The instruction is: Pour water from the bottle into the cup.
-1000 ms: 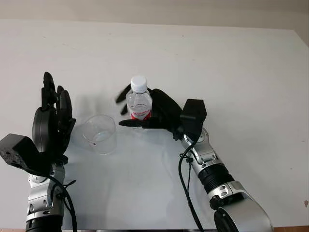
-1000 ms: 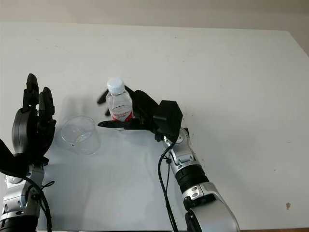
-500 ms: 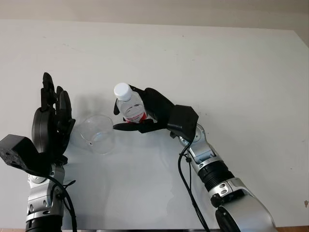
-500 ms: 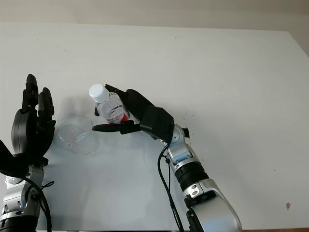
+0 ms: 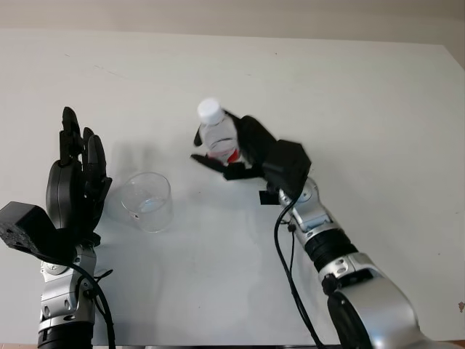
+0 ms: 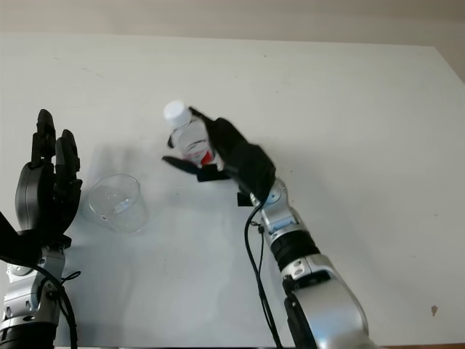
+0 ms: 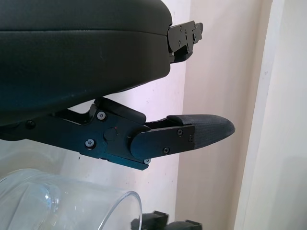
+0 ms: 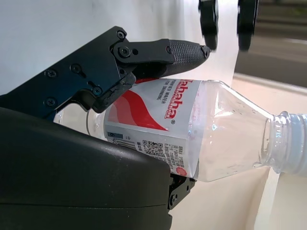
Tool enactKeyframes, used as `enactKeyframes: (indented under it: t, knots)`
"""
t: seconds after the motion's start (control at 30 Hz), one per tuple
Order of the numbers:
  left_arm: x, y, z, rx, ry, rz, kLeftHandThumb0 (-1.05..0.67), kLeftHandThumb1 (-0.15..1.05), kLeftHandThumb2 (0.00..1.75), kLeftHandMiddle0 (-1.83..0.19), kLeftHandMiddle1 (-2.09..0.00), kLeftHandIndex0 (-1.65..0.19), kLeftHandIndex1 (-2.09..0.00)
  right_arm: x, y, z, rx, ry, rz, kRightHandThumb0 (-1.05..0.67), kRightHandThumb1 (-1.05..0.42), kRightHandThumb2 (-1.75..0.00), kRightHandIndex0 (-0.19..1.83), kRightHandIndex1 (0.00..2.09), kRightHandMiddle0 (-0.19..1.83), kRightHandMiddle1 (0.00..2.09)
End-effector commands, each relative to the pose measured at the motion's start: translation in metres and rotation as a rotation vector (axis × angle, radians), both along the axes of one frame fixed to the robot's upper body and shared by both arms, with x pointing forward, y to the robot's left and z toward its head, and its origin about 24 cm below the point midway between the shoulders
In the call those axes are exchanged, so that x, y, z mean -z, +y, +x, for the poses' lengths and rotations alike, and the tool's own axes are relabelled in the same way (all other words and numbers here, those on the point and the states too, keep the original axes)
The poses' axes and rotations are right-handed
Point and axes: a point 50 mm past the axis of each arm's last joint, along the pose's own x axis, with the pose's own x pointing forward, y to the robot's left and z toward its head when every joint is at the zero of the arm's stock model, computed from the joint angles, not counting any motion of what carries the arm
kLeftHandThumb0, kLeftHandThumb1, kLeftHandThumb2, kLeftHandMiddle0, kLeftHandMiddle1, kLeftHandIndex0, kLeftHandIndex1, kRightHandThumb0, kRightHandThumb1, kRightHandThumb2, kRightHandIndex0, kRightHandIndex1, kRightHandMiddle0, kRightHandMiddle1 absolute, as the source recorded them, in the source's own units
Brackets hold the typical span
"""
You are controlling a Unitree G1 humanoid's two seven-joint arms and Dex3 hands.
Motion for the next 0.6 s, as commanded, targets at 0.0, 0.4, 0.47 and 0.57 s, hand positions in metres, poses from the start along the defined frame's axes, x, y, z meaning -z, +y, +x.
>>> enactKeyframes:
  t: [0.0, 0.4, 0.47, 0.57]
  knots:
    - [-0.003, 0.000, -0.001, -0.002, -0.009, 0.010, -0.70, 1.05, 0.52, 0.19, -0.04, 0.19, -0.01, -0.020, 0.000, 0.006, 0.003, -0.075, -0.016, -0.42, -1.05, -0.63, 1.65, 2.09, 1.47, 2.09]
    - [-0.002, -0.001, -0.002, 0.001, -0.012, 0.007, -0.70, 1.05, 0.51, 0.19, -0.04, 0.19, -0.02, -0.065, 0.024, 0.006, -0.013, -0.521, -0.435, -0.40, -1.05, -0.42, 1.04, 2.09, 0.61, 2.09]
    - [-0.002, -0.002, -0.001, 0.003, -0.014, 0.004, -0.70, 1.05, 0.51, 0.19, -0.04, 0.19, -0.02, -0.070, 0.030, 0.006, 0.010, -0.589, -0.470, -0.42, -1.05, -0.38, 1.06, 2.09, 0.65, 2.09]
    - [-0.001, -0.003, 0.000, 0.004, -0.009, 0.002, -0.70, 1.05, 0.51, 0.19, -0.04, 0.19, -0.01, -0.075, 0.038, 0.005, 0.026, -0.667, -0.501, -0.44, -1.05, -0.36, 1.10, 2.09, 0.72, 2.09]
